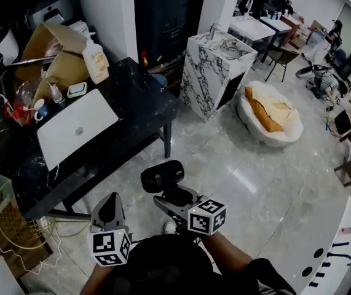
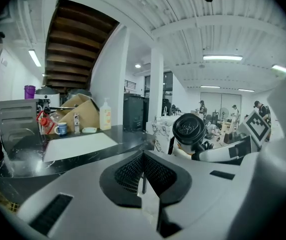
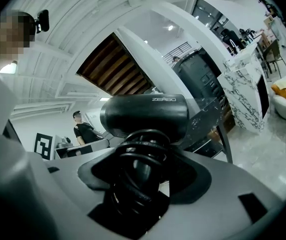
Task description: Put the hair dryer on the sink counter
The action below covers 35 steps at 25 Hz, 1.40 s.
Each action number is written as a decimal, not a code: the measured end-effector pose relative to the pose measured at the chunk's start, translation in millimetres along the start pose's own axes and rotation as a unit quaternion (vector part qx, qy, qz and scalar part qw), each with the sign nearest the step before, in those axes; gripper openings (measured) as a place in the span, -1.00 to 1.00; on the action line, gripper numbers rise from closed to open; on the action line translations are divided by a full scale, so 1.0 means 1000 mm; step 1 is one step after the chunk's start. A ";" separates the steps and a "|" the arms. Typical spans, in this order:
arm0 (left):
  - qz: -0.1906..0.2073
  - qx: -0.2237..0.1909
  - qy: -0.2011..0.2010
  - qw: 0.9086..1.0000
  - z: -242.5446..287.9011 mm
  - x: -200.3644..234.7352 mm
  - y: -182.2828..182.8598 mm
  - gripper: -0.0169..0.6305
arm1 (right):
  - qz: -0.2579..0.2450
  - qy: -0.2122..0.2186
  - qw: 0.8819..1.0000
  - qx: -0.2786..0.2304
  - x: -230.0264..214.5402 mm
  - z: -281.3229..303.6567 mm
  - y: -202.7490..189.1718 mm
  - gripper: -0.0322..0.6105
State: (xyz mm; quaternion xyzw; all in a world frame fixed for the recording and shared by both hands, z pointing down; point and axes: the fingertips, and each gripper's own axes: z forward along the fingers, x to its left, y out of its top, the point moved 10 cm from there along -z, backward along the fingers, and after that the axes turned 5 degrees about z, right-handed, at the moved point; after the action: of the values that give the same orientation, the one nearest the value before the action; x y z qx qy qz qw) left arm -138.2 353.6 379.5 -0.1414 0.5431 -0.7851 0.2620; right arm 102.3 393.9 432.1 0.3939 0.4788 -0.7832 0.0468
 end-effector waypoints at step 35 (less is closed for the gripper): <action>-0.002 0.010 -0.073 0.997 0.196 0.069 0.057 -0.92 | 0.010 -0.079 0.997 0.010 -0.083 0.118 0.115 0.04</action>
State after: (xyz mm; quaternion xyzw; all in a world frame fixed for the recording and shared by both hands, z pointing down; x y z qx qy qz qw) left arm -81.3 146.3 394.4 -0.1969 0.5145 -0.7785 0.3008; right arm 143.3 213.8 432.5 0.3365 0.4621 -0.8157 0.0885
